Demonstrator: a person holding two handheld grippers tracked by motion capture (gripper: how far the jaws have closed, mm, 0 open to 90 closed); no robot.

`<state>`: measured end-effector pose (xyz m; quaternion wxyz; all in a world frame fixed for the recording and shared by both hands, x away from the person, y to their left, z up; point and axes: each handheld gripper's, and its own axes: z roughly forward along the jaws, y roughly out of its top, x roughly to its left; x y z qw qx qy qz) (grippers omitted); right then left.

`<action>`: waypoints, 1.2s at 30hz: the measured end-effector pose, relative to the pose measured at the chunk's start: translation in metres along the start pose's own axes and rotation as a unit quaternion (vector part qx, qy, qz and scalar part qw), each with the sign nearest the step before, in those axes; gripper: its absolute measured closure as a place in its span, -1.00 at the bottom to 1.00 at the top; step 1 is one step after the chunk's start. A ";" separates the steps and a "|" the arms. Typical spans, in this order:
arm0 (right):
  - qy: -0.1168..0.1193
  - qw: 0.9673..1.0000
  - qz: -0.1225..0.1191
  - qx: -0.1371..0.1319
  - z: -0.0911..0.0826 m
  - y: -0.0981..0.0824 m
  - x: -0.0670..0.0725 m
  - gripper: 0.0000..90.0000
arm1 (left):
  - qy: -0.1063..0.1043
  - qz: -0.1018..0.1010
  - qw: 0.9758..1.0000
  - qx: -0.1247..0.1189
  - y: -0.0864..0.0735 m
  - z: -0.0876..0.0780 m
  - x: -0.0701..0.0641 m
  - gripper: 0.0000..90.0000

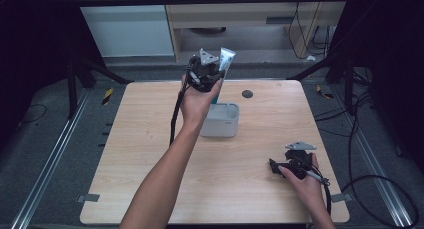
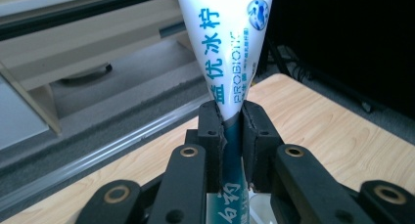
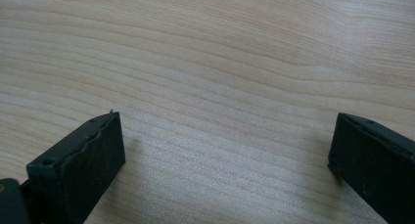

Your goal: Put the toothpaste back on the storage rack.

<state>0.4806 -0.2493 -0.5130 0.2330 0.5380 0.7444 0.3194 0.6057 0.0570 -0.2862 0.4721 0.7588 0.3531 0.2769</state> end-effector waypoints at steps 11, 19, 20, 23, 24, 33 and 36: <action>0.000 1.000 0.001 0.000 0.000 0.000 0.000 -0.99 | -0.004 -0.004 0.999 -0.045 -0.018 0.003 -0.003 0.76; 0.000 1.000 0.000 0.001 0.000 0.000 0.000 -0.99 | -0.007 -0.013 0.998 -0.053 -0.029 0.010 -0.004 0.76; 0.000 1.000 0.001 0.001 0.000 0.000 0.000 -0.99 | -0.007 -0.012 0.998 -0.053 -0.031 0.011 -0.004 0.76; 0.000 1.000 0.001 0.001 0.000 0.000 0.000 -0.99 | -0.008 -0.015 0.998 -0.055 -0.036 0.014 -0.005 0.76; 0.000 1.000 0.001 0.001 0.000 0.000 0.000 -0.99 | -0.009 -0.015 0.998 -0.055 -0.037 0.014 -0.005 0.76; 0.001 1.000 0.001 0.001 0.000 0.000 0.000 -0.99 | -0.011 -0.018 0.998 -0.053 -0.054 0.020 -0.007 0.76; 0.001 1.000 0.001 0.001 0.000 0.000 0.000 -0.99 | -0.011 -0.024 0.998 -0.053 -0.059 0.021 -0.006 0.76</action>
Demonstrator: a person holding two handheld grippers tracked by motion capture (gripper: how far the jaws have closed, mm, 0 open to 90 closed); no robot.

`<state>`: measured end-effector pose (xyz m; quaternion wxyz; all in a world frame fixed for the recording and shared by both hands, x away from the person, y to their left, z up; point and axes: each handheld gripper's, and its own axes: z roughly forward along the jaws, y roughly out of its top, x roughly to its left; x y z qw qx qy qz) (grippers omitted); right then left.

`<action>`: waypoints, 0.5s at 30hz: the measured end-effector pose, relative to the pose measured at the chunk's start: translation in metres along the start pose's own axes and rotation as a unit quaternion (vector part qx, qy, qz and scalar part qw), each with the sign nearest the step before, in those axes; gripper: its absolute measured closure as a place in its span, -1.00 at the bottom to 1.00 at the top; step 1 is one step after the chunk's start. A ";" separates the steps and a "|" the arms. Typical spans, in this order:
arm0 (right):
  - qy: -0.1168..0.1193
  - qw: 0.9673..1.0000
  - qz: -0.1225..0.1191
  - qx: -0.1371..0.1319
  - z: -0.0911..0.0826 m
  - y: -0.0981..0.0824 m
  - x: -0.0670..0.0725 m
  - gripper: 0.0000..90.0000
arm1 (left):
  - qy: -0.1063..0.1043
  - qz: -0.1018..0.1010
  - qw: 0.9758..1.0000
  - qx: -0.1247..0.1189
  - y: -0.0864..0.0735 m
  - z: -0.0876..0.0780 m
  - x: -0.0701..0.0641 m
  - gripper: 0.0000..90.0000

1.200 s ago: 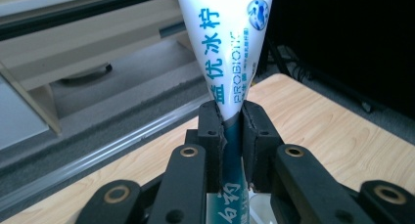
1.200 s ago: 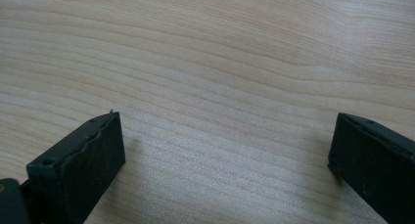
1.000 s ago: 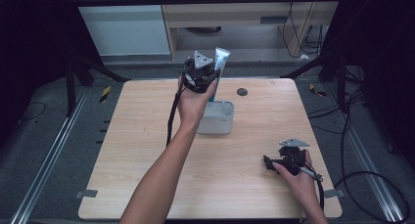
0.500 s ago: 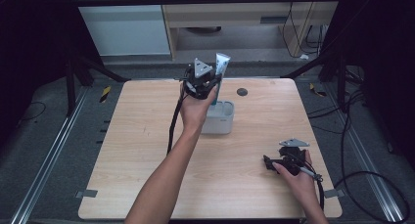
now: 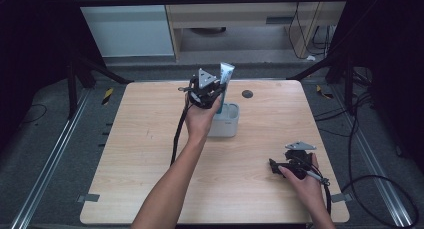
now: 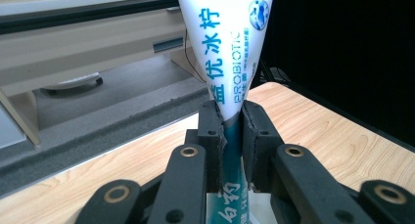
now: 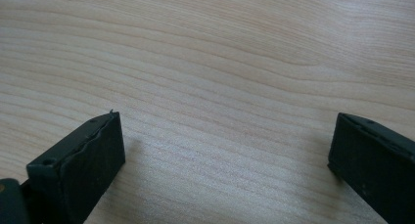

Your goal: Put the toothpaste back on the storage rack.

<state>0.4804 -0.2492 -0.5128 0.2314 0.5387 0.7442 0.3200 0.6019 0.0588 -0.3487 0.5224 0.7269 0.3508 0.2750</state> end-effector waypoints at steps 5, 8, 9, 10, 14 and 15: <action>0.000 1.000 0.000 0.000 0.000 0.000 0.000 -0.99 | -0.001 -0.001 1.000 0.003 -0.007 0.001 0.000 0.76; 0.000 1.000 0.000 0.000 0.000 0.000 0.000 -0.99 | 0.000 -0.004 1.000 0.003 -0.012 0.001 0.001 0.76; 0.000 1.000 0.000 0.000 0.000 0.000 0.000 -0.99 | -0.001 -0.007 1.000 0.004 -0.013 0.002 0.001 0.76; 0.000 1.000 0.000 0.000 0.000 0.000 0.000 -0.99 | 0.000 -0.006 1.000 0.005 -0.015 0.002 0.001 0.76; 0.000 1.000 0.001 0.000 0.000 0.000 0.000 -0.99 | -0.003 -0.008 1.000 0.009 -0.021 0.004 0.002 0.76; 0.000 1.000 0.001 0.000 0.000 0.000 0.000 -0.99 | -0.004 -0.009 1.000 0.010 -0.021 0.004 0.003 0.76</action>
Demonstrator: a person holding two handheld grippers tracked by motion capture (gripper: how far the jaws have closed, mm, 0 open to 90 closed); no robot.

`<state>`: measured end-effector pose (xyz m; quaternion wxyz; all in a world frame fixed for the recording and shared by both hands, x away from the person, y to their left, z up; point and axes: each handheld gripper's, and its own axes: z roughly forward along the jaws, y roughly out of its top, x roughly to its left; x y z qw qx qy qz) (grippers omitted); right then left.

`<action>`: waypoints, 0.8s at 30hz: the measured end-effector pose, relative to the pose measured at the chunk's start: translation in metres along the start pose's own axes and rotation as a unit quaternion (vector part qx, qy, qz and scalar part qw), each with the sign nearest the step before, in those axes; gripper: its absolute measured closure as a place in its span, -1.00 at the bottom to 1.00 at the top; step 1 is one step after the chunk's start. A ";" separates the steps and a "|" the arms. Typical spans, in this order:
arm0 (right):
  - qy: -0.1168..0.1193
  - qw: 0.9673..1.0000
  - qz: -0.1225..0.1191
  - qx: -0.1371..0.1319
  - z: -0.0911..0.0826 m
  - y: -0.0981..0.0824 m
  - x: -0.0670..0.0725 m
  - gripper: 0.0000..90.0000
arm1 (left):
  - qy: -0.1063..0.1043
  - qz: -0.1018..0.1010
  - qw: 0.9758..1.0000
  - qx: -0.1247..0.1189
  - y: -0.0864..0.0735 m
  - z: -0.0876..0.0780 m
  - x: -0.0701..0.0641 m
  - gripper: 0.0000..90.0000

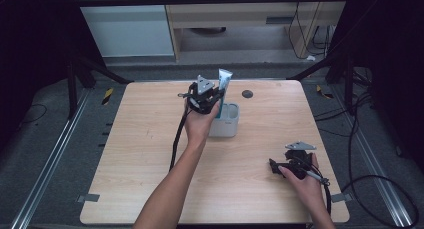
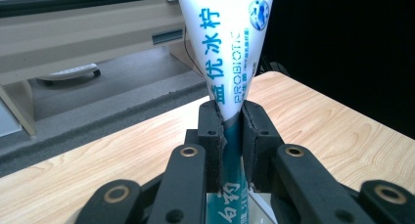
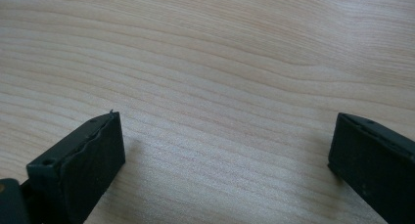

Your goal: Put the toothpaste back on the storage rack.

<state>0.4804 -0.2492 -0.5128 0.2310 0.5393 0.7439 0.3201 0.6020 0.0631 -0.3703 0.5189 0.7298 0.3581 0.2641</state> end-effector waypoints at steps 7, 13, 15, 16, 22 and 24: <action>-0.001 1.000 -0.001 0.000 0.000 0.000 0.000 -0.99 | -0.002 -0.001 1.000 0.008 -0.008 0.004 -0.001 0.76; -0.001 1.000 0.000 0.000 0.000 0.000 0.000 -0.99 | -0.001 -0.005 1.000 0.013 -0.016 0.006 -0.001 0.76; -0.001 1.000 0.000 0.000 0.000 0.000 0.000 -0.99 | -0.001 -0.005 1.000 0.016 -0.018 0.006 -0.001 0.76; -0.001 1.000 0.000 0.000 0.000 0.000 0.000 -0.99 | -0.001 -0.005 1.000 0.016 -0.019 0.006 0.000 0.76; -0.001 1.000 0.000 0.000 0.000 0.000 0.000 -0.99 | 0.000 -0.002 1.000 0.021 -0.023 0.006 0.000 0.76; -0.001 1.000 0.000 0.000 0.000 0.000 0.000 -0.99 | 0.000 -0.003 1.000 0.022 -0.025 0.006 0.000 0.76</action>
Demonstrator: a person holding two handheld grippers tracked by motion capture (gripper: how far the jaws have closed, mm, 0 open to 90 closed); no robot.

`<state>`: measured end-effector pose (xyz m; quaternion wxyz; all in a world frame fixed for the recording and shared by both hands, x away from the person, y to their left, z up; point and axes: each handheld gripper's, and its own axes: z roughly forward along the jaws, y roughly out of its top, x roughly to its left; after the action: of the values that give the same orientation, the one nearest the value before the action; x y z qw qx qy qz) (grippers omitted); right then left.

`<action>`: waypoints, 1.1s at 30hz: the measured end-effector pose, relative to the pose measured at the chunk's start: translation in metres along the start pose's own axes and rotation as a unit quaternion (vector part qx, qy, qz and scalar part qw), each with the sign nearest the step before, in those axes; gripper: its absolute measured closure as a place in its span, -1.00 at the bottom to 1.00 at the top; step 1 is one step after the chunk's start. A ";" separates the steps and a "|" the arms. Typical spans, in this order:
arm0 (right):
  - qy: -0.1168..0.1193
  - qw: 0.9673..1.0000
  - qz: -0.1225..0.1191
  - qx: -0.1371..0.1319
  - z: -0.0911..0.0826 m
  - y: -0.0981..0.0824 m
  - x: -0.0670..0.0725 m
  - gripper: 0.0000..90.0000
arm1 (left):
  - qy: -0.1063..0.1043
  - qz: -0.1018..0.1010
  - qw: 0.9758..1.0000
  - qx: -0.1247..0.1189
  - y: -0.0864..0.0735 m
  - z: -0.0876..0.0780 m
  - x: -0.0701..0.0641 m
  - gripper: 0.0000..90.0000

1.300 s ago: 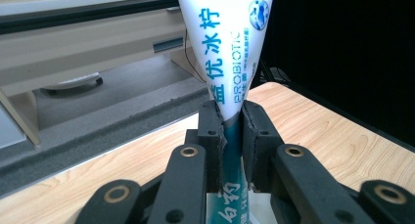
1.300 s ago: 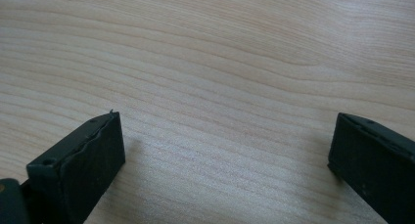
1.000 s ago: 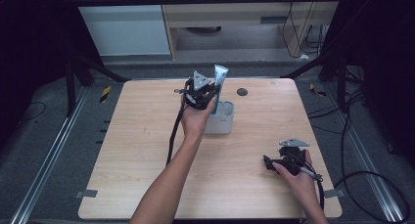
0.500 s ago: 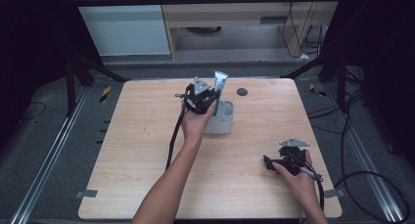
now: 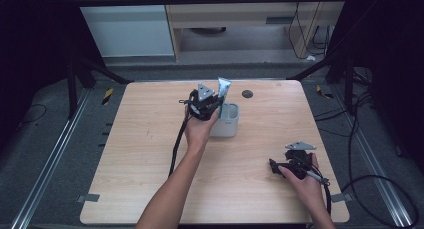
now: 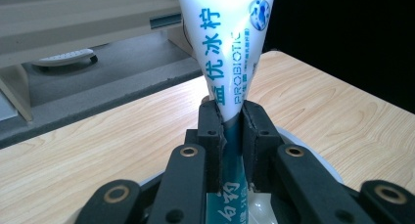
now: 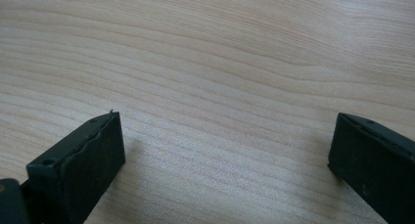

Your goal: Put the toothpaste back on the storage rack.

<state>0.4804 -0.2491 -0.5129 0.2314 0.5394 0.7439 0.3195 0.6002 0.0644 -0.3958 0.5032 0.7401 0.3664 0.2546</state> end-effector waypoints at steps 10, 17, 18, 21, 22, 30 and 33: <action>0.000 1.000 0.000 0.000 0.000 0.000 0.000 -0.99 | 0.001 0.004 1.000 0.014 -0.007 0.001 0.001 0.76; 0.000 1.000 0.000 0.000 0.000 0.000 0.000 -0.99 | 0.001 0.003 1.000 0.021 -0.009 0.001 0.001 0.76; 0.000 1.000 0.000 0.000 0.000 0.000 0.000 -0.99 | 0.001 0.003 1.000 0.021 -0.010 0.001 0.000 0.76; 0.000 1.000 0.000 0.000 0.000 0.000 0.000 -0.99 | 0.002 0.005 1.000 0.023 -0.011 0.001 0.000 0.76; 0.000 1.000 0.000 0.000 0.000 0.000 0.000 -0.99 | 0.002 0.006 1.000 0.024 -0.012 0.001 0.000 0.76; 0.000 1.000 0.000 0.000 0.000 0.000 0.000 -0.99 | 0.001 0.002 1.000 0.029 -0.015 0.000 0.001 0.76; 0.000 1.000 0.000 0.000 0.000 0.000 0.000 -0.99 | 0.000 0.001 1.000 0.030 -0.016 -0.001 0.000 0.76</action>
<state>0.4804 -0.2491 -0.5129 0.2313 0.5394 0.7439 0.3195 0.5955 0.0686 -0.4102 0.4803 0.7554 0.3731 0.2439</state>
